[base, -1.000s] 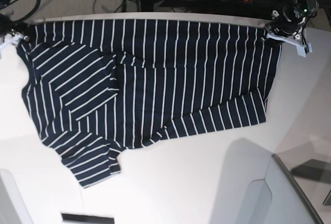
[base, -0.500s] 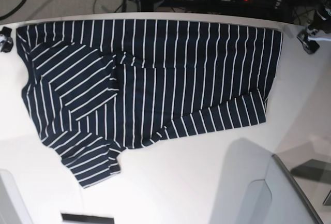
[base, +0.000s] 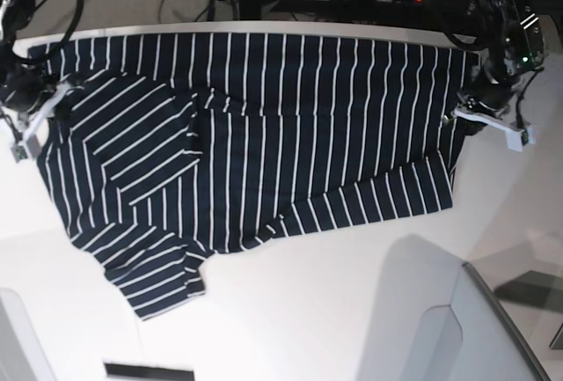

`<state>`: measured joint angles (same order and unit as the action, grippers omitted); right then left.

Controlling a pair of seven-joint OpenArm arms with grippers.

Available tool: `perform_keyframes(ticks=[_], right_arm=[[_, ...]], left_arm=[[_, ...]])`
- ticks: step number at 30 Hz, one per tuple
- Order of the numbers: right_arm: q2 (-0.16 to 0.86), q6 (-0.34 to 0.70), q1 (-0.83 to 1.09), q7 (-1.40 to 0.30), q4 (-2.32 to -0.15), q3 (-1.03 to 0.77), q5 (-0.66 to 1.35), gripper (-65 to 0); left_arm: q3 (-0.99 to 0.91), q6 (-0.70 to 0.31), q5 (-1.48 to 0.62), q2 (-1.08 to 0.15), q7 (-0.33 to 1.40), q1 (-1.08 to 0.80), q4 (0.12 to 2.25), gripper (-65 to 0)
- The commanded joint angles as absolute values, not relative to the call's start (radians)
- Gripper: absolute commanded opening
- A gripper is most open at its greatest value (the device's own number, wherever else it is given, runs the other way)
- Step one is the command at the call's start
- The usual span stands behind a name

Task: Layout the t-shirt on the table in an organized manner, then fold the t-shirt properly
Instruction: 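Release the shirt with both grippers, then grasp the shirt's side edges with both grippers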

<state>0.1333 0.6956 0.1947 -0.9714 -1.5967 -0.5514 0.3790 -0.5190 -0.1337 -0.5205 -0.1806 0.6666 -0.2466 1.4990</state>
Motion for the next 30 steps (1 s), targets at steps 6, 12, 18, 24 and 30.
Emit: perform_keyframes(ticks=[6,12,18,24,30], right_arm=[[0.151,0.698,0.18,-0.951,-1.612,-0.552,0.394,-64.8],[0.151,0.698,0.182,-0.951,-1.612,-0.55,0.394,-64.8],[0.151,0.698,0.183,-0.951,-1.612,-0.55,0.394,-64.8],[0.151,0.698,0.183,-0.951,-1.612,-0.55,0.395,-65.0],[0.151,0.698,0.183,-0.951,-1.61,-0.55,0.395,-65.0]], left_arm=[[-0.53,-0.136,-0.533,-0.196,0.639,-0.173,1.438,-65.0],[-0.538,-0.136,-0.533,-0.147,0.641,-0.127,1.38,-65.0],[-0.539,-0.136,-0.533,-0.085,0.639,-0.108,1.362,-20.4],[-0.539,-0.136,-0.533,-0.058,0.639,-0.074,1.343,-17.1],[-0.539,-0.136,-0.533,-0.058,0.638,-0.024,1.273,-17.1]])
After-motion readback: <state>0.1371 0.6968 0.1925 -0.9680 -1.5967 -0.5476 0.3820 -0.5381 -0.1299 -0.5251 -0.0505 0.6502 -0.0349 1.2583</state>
